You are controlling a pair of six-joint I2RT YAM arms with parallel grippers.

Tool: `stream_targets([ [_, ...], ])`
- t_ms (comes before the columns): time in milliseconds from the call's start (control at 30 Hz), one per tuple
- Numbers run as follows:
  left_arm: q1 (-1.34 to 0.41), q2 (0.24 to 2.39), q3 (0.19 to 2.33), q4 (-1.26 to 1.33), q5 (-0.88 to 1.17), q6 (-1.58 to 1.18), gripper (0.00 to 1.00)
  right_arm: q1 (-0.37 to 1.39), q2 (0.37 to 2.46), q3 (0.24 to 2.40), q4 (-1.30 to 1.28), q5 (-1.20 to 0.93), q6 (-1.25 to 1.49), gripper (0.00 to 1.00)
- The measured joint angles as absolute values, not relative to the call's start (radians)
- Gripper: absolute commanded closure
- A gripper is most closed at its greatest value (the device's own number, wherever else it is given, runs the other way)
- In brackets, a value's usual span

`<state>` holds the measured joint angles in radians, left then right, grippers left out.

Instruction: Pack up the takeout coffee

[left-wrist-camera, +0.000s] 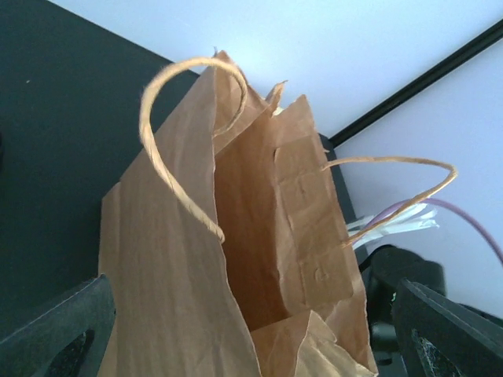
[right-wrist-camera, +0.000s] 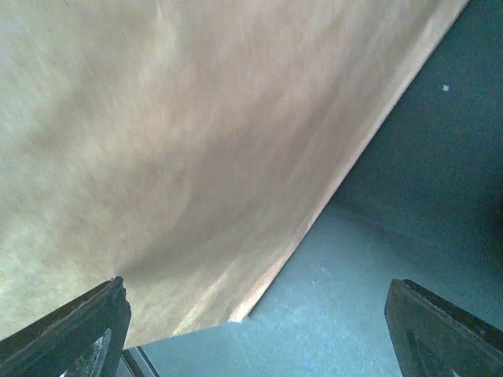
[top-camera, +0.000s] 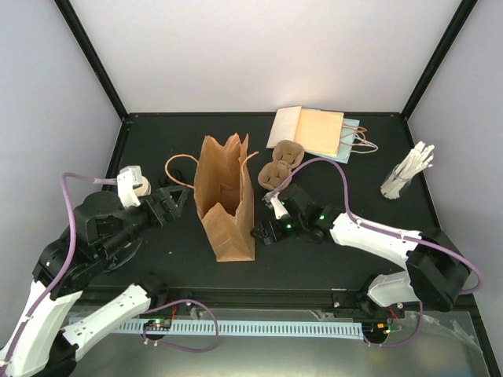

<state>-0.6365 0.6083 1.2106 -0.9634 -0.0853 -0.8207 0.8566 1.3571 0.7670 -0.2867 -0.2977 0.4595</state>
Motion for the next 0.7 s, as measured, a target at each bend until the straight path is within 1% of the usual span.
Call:
stream_targets([
  [167,-0.636,0.609,1.211,-1.010,-0.090,-0.801,0.01,0.859,1.359,0.792,-0.270,-0.263,0.471,0.08],
  [367,-0.636,0.628,1.210,-1.069,-0.070,-0.775,0.01,0.859,1.343,0.792,-0.321,-0.147,0.471,0.08],
  [633,-0.636,0.609,1.201,-0.999,0.051,-0.743,0.01,0.858,1.261,0.796,-0.418,-0.010,0.479,0.07],
  [700,-0.636,0.659,1.234,-1.013,0.051,-0.725,0.01,0.858,1.232,0.809,-0.443,0.017,0.481,0.05],
])
